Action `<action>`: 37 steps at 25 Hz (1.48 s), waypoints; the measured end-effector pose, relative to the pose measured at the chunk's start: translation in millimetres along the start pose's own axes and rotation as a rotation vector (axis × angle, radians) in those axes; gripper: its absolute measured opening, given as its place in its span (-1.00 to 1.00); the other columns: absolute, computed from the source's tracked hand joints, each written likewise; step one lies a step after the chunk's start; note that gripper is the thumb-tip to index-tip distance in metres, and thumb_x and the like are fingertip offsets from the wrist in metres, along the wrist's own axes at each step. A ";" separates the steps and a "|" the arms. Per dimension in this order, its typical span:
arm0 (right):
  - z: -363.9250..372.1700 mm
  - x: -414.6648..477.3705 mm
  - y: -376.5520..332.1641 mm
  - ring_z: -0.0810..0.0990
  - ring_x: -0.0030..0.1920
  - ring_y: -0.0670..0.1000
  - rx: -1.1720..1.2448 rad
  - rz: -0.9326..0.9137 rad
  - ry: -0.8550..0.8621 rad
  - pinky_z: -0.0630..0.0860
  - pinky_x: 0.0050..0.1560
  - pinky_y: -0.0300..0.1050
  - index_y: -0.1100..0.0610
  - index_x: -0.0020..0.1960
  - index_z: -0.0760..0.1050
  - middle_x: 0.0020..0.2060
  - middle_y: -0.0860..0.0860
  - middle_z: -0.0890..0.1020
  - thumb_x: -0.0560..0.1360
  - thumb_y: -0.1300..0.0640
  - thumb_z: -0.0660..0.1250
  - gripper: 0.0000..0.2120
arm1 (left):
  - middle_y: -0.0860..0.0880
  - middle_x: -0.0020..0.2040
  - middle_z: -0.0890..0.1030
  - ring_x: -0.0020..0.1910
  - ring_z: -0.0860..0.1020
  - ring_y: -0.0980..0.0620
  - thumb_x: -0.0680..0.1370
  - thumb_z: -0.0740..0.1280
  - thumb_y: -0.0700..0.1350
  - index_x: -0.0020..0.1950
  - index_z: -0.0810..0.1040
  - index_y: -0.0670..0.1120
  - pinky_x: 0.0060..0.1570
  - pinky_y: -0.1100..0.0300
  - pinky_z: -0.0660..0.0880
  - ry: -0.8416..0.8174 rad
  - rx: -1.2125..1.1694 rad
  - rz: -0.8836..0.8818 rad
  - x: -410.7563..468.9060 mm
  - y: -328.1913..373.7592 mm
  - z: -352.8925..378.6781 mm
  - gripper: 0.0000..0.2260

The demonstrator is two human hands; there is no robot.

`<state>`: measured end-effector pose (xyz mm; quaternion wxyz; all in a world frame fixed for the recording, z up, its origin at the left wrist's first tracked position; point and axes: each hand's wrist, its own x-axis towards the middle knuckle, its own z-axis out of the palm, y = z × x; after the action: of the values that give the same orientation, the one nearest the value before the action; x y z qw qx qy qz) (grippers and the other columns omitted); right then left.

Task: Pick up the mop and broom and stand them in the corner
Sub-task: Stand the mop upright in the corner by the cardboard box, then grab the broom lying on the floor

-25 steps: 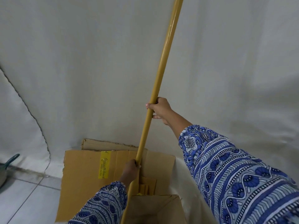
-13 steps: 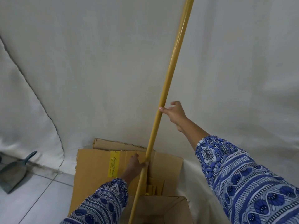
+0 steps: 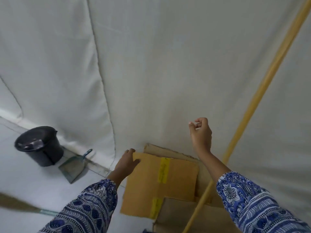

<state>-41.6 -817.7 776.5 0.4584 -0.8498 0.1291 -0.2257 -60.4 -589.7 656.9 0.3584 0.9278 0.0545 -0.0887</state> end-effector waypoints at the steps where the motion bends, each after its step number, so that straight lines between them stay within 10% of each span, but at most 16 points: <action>1: 24.0 -16.6 -8.8 0.51 -0.16 0.11 -0.024 0.012 -0.031 0.37 -0.21 -0.12 0.23 0.10 0.41 -0.15 0.08 0.55 0.50 0.10 0.27 -0.75 | -0.21 0.35 0.39 0.26 0.45 -0.16 0.54 0.29 -0.07 0.35 0.29 -0.21 0.23 0.00 0.41 0.017 0.030 0.005 -4.8 -31.4 -31.0 -0.56; 8: 198.7 -132.1 -47.9 0.63 -0.10 0.26 -0.147 0.215 -0.295 0.56 -0.13 0.08 0.11 -0.08 0.36 -0.05 0.22 0.64 0.49 0.09 0.27 -0.88 | -0.23 0.27 0.46 0.19 0.49 -0.22 0.52 0.30 -0.10 0.23 0.43 -0.22 0.17 -0.04 0.45 0.021 0.214 -0.163 -32.9 -250.4 -199.5 -0.67; 17: 430.3 -189.7 6.2 0.63 -0.11 0.26 -0.191 0.512 -0.457 0.59 -0.11 0.11 0.13 -0.08 0.45 -0.07 0.19 0.65 0.48 0.10 0.26 -0.90 | -0.13 0.19 0.50 0.11 0.53 -0.11 0.54 0.29 -0.09 0.20 0.46 -0.18 0.11 0.03 0.49 -0.183 0.369 -0.267 54.3 -435.2 -226.1 -0.72; 31: 774.4 -398.0 302.9 0.50 -0.41 0.09 0.034 1.436 -0.399 0.56 -0.16 0.09 0.24 -0.31 0.40 -0.39 0.16 0.49 0.53 0.23 0.21 -0.76 | -0.13 0.21 0.49 0.22 0.47 -0.13 0.53 0.28 -0.15 0.24 0.42 -0.19 0.18 -0.03 0.47 -0.583 0.552 -0.237 203.8 -802.8 31.1 -0.71; 37: 833.7 -466.3 383.9 0.52 0.24 0.28 0.385 1.785 -0.100 0.32 0.40 0.11 0.33 0.30 0.34 0.35 0.38 0.38 0.54 0.21 0.23 -0.63 | -0.14 0.16 0.48 0.16 0.48 -0.14 0.50 0.31 -0.21 0.20 0.38 -0.18 0.04 -0.02 0.49 -0.701 0.785 -0.020 217.9 -890.6 115.9 -0.71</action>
<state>-31.1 -227.6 -66.9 0.6017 -0.3520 0.6784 0.2321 -8.4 -3.1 -55.3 -0.0204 0.9063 -0.0970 -0.4109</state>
